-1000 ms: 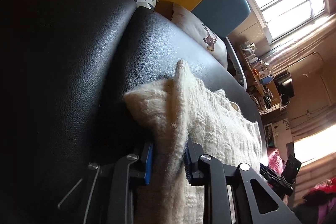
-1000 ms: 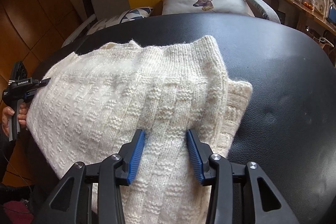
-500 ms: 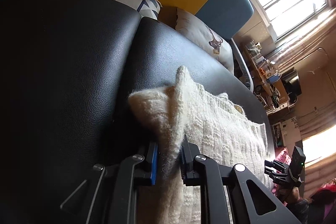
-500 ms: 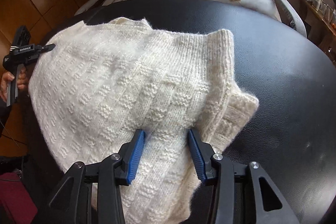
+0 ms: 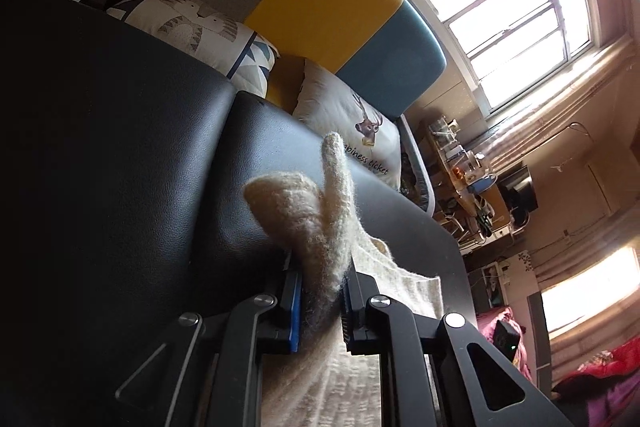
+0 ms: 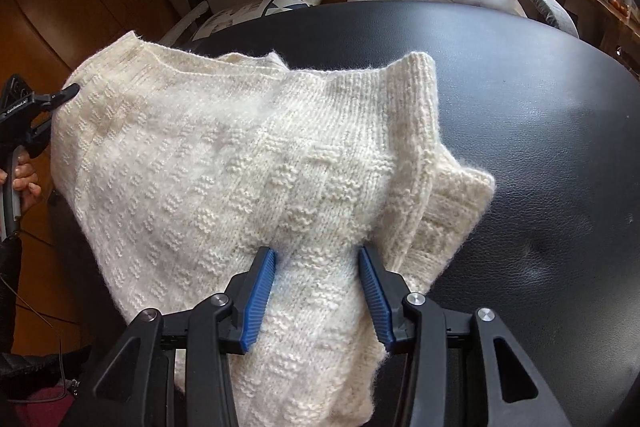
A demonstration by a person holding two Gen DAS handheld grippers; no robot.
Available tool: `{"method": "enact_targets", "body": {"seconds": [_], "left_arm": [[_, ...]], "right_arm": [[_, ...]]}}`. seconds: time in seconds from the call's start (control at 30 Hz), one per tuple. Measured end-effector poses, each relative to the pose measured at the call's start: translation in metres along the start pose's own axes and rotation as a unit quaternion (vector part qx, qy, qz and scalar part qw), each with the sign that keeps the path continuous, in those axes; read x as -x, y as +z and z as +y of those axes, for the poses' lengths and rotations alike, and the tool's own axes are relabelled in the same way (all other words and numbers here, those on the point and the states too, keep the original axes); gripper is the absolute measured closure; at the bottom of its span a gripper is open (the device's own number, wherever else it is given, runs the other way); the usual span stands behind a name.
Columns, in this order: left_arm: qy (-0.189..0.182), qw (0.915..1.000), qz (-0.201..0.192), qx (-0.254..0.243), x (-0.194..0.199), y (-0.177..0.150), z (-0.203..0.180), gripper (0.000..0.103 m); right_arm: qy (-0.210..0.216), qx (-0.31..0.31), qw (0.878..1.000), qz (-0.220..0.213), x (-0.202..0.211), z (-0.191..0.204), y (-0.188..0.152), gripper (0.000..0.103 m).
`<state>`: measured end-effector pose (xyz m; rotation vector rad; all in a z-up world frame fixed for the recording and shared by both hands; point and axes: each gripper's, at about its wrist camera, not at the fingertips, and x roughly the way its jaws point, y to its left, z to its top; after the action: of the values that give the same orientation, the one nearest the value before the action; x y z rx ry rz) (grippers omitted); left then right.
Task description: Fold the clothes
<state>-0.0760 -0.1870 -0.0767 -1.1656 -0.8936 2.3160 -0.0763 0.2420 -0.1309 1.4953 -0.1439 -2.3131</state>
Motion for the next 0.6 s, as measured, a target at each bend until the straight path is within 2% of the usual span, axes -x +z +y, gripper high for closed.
{"method": "enact_targets", "body": {"seconds": [0.33,0.6], "left_arm": [[-0.077,0.9964,-0.006,0.034,-0.013,0.013,-0.071,0.089],[-0.127,0.9914,0.029,0.009,-0.060,-0.008,-0.153,0.089]], "right_arm": [[0.009,0.006,1.000,-0.008,0.000,0.006,-0.010,0.057],[0.049,-0.007,0.998,-0.030,0.008,-0.013,-0.025,0.056]]}}
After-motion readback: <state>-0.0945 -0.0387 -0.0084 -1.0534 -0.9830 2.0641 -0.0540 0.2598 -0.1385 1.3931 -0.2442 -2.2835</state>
